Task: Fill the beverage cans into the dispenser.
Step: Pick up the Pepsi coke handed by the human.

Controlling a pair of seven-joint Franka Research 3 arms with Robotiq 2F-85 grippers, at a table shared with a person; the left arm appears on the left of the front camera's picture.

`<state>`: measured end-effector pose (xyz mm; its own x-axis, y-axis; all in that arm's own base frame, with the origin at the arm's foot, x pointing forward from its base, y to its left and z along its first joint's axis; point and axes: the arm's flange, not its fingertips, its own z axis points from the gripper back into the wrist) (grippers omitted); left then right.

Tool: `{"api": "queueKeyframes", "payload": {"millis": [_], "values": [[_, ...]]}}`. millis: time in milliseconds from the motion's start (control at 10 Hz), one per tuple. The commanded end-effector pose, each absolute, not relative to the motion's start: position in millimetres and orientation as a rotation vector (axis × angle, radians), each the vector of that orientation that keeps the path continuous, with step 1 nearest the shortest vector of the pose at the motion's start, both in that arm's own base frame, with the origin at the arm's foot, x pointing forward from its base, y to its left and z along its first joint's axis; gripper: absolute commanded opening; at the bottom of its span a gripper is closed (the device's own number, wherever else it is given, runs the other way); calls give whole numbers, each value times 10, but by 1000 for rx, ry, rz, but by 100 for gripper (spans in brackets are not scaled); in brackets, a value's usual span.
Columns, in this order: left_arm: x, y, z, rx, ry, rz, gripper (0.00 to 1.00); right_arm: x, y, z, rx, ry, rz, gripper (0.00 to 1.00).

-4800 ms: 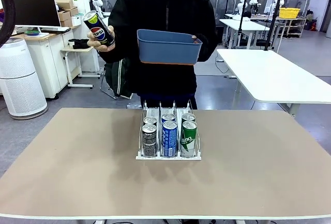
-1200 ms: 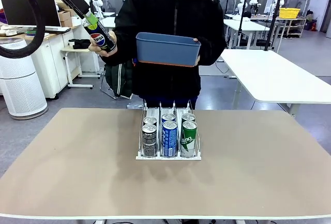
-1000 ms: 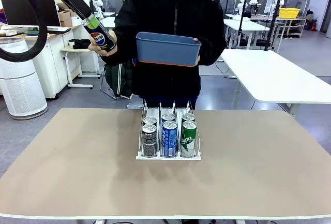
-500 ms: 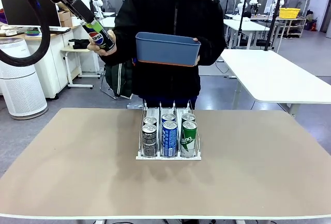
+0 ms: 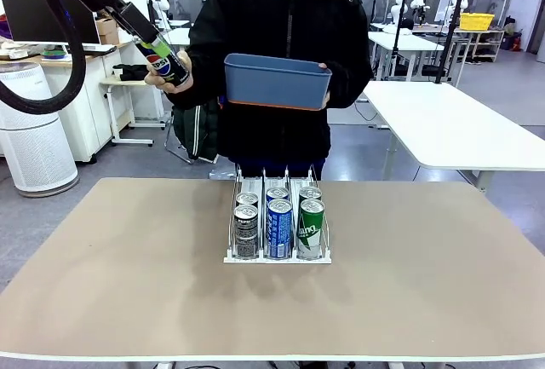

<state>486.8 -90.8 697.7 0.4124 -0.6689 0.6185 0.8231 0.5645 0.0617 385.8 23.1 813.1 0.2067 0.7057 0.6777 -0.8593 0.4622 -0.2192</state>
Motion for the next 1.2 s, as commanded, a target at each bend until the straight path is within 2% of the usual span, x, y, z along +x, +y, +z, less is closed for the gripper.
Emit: {"api": "queueKeyframes", "payload": {"millis": [0, 100, 200, 300, 400, 500, 600, 1100], "values": [[4859, -916, 6983, -274, -647, -955, 100, 3853, 233, 8129, 225, -807, 1102, 100], [4859, -916, 6983, -274, -647, -955, 100, 3853, 233, 8129, 225, -807, 1102, 100], [4864, -920, 6984, -268, -645, -954, 40, 3853, 233, 8129, 225, -807, 1102, 100], [4870, -923, 6981, -250, -641, -950, 40, 3853, 233, 8129, 225, -807, 1102, 100], [4873, -918, 6979, -254, -637, -950, 0, 3853, 233, 8129, 225, -807, 1102, 100], [4880, -910, 6975, -252, -636, -949, 34, 3853, 233, 8129, 225, -807, 1102, 100], [4875, -907, 6972, -244, -634, -946, 0, 3853, 233, 8129, 225, -807, 1102, 100], [4867, -892, 6994, -233, -608, -930, 0, 3853, 233, 8129, 225, -807, 1102, 100]]}}
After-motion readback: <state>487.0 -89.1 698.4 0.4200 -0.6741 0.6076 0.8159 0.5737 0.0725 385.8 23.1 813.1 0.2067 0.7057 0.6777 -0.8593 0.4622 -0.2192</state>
